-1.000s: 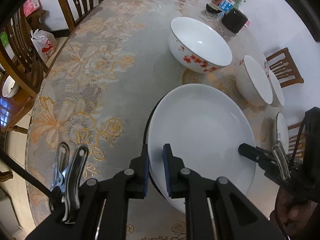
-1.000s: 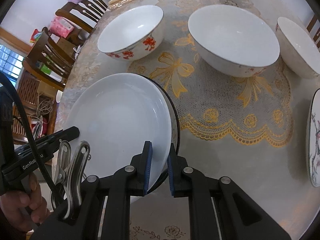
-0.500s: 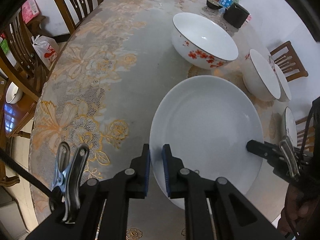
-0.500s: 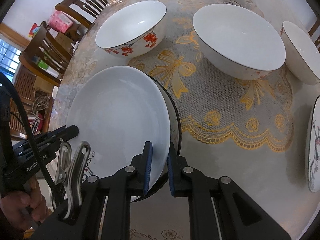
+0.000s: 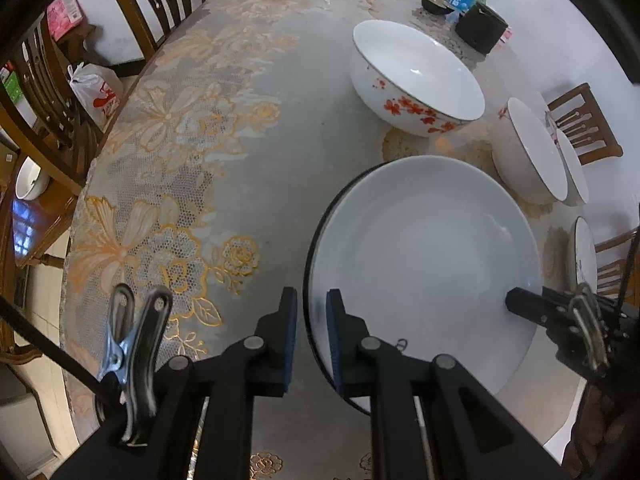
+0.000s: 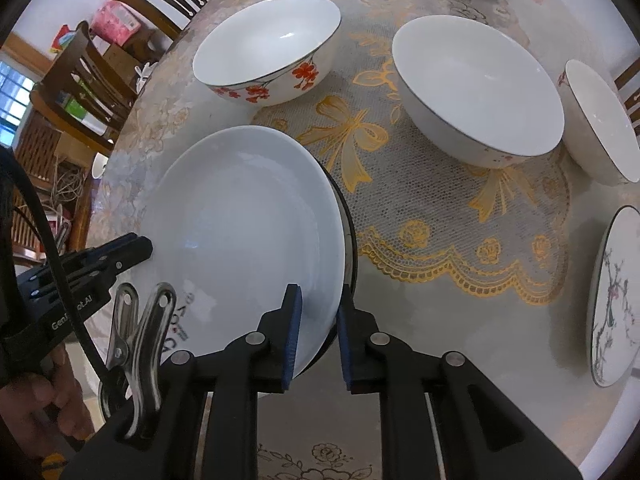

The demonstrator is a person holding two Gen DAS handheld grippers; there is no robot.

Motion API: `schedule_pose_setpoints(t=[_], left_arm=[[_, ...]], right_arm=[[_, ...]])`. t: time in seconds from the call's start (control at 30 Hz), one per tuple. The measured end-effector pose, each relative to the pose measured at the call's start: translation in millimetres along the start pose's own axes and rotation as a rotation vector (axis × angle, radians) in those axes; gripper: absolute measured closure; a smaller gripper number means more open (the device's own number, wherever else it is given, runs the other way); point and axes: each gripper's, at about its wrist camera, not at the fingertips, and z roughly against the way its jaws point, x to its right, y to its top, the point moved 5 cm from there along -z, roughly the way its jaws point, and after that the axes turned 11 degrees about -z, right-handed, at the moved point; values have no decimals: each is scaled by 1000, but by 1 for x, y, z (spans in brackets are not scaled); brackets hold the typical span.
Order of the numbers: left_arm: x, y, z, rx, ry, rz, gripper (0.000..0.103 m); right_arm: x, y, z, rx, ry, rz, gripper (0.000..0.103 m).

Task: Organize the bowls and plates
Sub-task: 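Lower the plain plate onto the lotus plate and open the right gripper, then move the right gripper toward the bird-and-branch painted plate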

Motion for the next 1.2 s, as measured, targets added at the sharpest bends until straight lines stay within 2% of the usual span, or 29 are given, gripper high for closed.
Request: schedule_pose_setpoints(t=[0.07,0.17,0.37,0.43,0.47,0.53,0.6,0.8,1.0,1.1,1.2], left_arm=[[-2,-1,-1,-6,-5,16,80],[-5,-2,-1,-10,0,36,78],[-14,-5,12,29,-6,79,77],[-14,-5,19,47,7,79,77],[-14,-4,21,56,9,75,76],[-13,-1,23,59,12,69,67],[-10,3,23,63,17,61,53],[-5,17,20,61,21,39,48],[-4,46,21,96,2,40,43],[-4,57,22,105,1,33,43],[-4,60,23,105,-5,22,43]], right_arm=[[5,0,-1,-4,-13,-4,74],[9,-1,-3,-20,-11,-10,74],[21,-4,9,9,-6,-38,74],[28,-4,14,24,23,-74,71],[32,-3,16,35,34,-87,66],[38,0,20,51,43,-105,61],[40,3,21,55,57,-120,58],[30,22,21,67,117,-145,55],[13,48,13,64,187,-177,52],[7,57,9,42,256,-224,52],[1,61,0,9,285,-235,52]])
